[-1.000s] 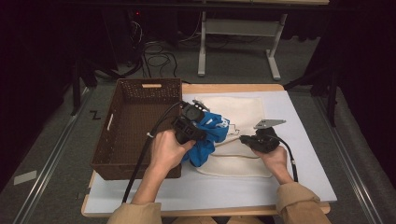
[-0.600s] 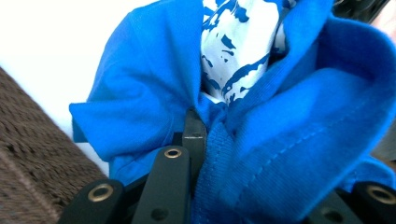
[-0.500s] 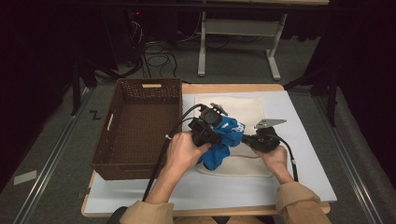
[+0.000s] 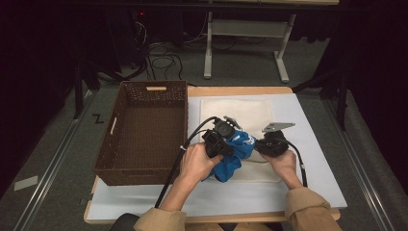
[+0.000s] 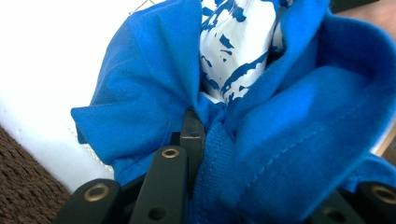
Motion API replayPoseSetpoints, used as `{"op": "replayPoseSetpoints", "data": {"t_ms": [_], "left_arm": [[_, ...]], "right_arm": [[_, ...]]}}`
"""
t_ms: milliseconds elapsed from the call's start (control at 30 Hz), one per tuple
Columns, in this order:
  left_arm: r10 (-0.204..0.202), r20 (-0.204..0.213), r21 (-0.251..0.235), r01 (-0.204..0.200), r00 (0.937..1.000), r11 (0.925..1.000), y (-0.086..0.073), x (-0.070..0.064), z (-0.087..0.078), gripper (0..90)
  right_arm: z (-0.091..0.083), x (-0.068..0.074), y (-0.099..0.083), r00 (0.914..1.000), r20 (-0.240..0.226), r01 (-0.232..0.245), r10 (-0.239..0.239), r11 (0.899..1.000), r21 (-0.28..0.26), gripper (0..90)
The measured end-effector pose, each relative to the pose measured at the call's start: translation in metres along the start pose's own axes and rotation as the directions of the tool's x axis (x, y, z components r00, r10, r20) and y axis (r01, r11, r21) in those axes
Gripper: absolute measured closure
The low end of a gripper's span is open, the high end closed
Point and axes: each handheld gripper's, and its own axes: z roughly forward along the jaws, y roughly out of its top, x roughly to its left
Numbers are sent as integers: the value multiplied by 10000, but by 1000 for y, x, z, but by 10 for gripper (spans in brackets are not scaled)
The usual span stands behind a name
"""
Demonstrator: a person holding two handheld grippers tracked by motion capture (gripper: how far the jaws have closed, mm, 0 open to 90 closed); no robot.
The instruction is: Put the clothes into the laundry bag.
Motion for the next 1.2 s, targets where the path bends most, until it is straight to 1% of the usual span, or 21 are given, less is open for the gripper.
{"op": "replayPoseSetpoints", "data": {"t_ms": [100, 133, 167, 200, 267, 333, 400, 433, 500, 600, 667, 733, 800, 867, 933, 1000, 1033, 1133, 1200], "left_arm": [[-60, 2, -33, 60, 10000, 10000, -3, 1, 4, 744], [-52, -46, -73, 51, 10000, 10000, -4, 2, 6, 743], [-9, -214, -109, 7, 9998, 9999, -6, 1, 9, 744], [27, -291, -85, -29, 9996, 10000, -7, 1, 11, 744], [92, -301, -32, -93, 9995, 10000, -8, 1, 17, 745], [79, -276, 35, -78, 9996, 10000, -10, 1, 22, 745], [154, -357, 174, -148, 9992, 9997, -10, 1, 26, 745], [147, -374, 177, -141, 9992, 9997, -11, 0, 27, 745], [191, -385, 205, -184, 9991, 9996, -12, 0, 28, 745], [279, -473, 357, -263, 9985, 9990, -13, 0, 34, 743], [298, -612, 516, -266, 9977, 9983, -13, 0, 38, 736], [316, -589, 595, -281, 9978, 9978, -13, 1, 41, 732], [367, -617, 673, -325, 9974, 9972, -14, 1, 45, 727], [398, -663, 713, -350, 9970, 9968, -14, 1, 48, 720], [377, -711, 845, -317, 9968, 9959, -16, 1, 54, 714], [379, -690, 913, -315, 9969, 9953, -17, 1, 58, 699], [376, -614, 968, -316, 9974, 9948, -17, 1, 61, 687], [316, -499, 1205, -254, 9983, 9924, -17, 2, 66, 635], [328, -506, 1196, -265, 9982, 9925, -17, 1, 67, 602]], "right_arm": [[1, 0, 0, 10000, 7, 18, -18, 10000, 39, 870], [1, 0, 0, 10000, 15, 16, -16, 10000, 38, 871], [1, 0, 0, 10000, 15, 19, -19, 10000, 36, 871], [1, 0, 0, 10000, 26, 31, -31, 10000, 45, 870], [1, 1, 0, 10000, 46, 22, -23, 10000, 56, 870], [1, 2, 1, 9999, 82, 141, -142, 9998, 103, 871], [3, 2, 1, 9999, 99, 94, -95, 9999, 98, 871], [2, 2, 1, 9999, 108, 117, -119, 9998, 171, 871], [2, 3, 1, 9998, 134, 124, -126, 9999, 119, 871], [3, 3, 1, 9998, 110, 171, -172, 9998, 141, 871], [3, 3, 1, 9997, 117, 221, -223, 9996, 163, 871], [4, 4, 2, 9998, 102, 140, -142, 9997, 214, 871], [4, 3, 1, 9996, 111, 273, -276, 9994, 192, 871], [5, 4, 2, 9997, 129, 203, -205, 9997, 165, 871], [4, 4, 2, 9994, 159, 319, -323, 9992, 248, 871], [5, 5, 2, 9993, 143, 356, -359, 9991, 235, 871], [5, 5, 2, 9993, 146, 345, -349, 9991, 235, 871], [5, 4, 2, 9992, 109, 386, -389, 9989, 252, 871], [6, 4, 2, 9994, 106, 327, -330, 9992, 250, 871]]}}
